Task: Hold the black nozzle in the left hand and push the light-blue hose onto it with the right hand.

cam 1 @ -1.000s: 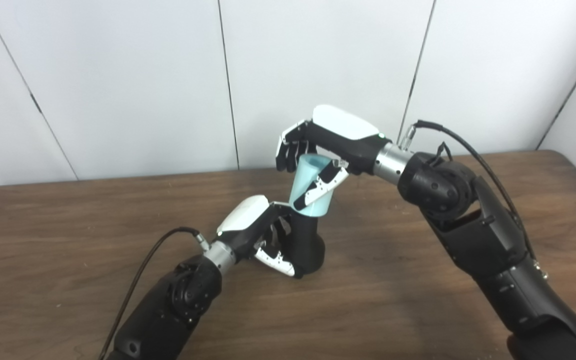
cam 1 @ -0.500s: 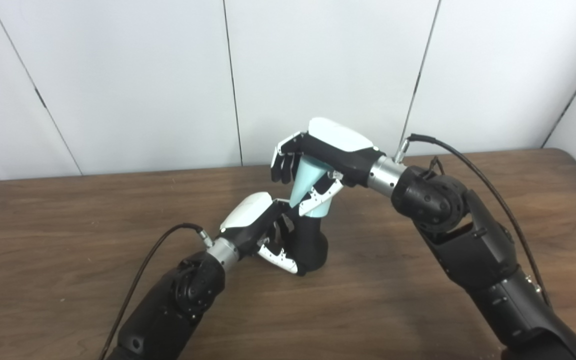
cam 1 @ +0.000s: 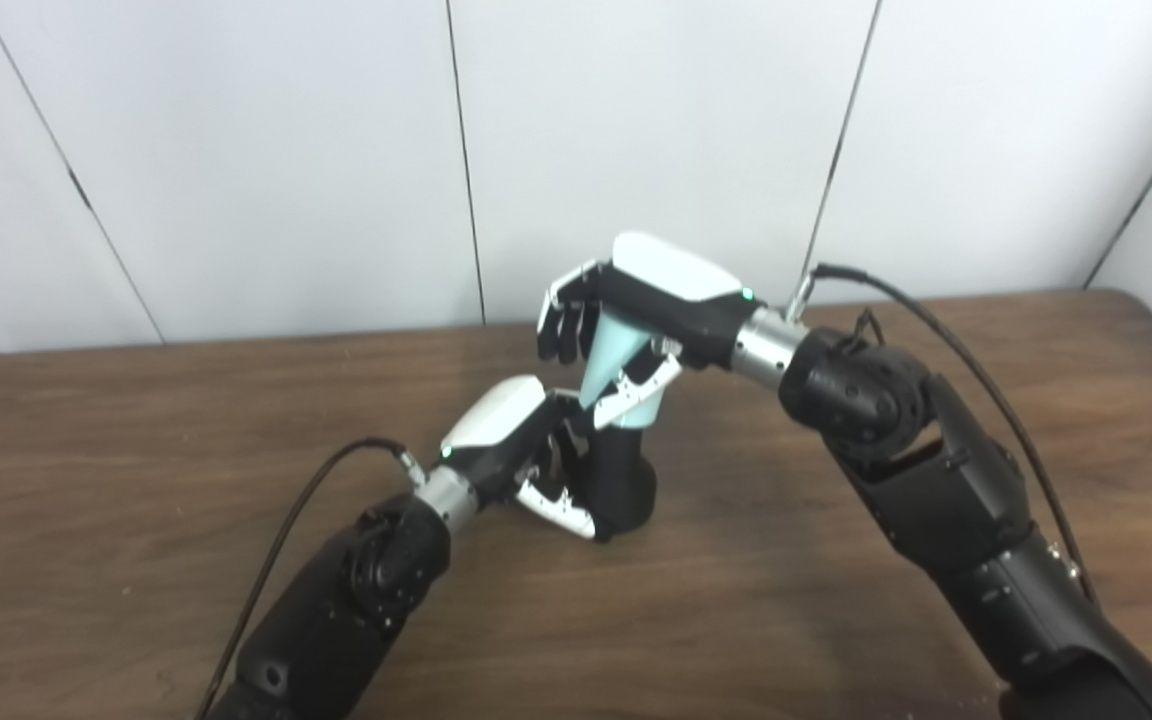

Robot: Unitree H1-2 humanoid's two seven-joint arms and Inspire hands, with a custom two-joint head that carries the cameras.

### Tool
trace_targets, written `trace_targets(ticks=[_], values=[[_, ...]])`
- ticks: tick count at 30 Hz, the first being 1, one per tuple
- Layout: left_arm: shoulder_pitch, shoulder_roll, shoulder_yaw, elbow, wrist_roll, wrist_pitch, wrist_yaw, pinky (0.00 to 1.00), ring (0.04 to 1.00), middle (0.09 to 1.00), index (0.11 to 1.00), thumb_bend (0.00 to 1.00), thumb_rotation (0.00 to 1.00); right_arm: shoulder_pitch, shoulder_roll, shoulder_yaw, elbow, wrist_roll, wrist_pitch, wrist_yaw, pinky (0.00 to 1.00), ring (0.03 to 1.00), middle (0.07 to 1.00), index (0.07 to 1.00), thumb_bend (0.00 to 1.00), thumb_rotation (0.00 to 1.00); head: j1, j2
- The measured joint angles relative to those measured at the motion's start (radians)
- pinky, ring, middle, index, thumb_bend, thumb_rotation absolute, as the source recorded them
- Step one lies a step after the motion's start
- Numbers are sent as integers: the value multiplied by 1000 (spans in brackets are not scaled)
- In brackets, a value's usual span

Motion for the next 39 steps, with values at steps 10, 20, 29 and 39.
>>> trace_targets(ticks=[10, 20, 29, 39], values=[[-1, 0, 1, 3, -2, 0, -6, 403, 428, 444, 494, 527, 0, 0, -36, 38, 0, -21, -89, -2, 394, 404, 482, 519, 501, 0, 2, 6], [-5, -4, 1, 1, -4, 0, -24, 404, 435, 455, 491, 527, 0, -7, -70, 105, 1, -95, -275, -2, 391, 418, 480, 509, 502, 0, 2, 12], [-5, -6, 3, 2, -4, 0, -27, 401, 437, 447, 494, 527, 0, -4, -70, 104, 1, -95, -280, -2, 383, 427, 475, 511, 503, 0, 0, 12], [-5, -9, 7, 3, -4, 0, -28, 398, 427, 438, 495, 526, 0, 9, -70, 94, -1, -96, -276, -4, 351, 441, 518, 541, 496, 0, -6, 11]])
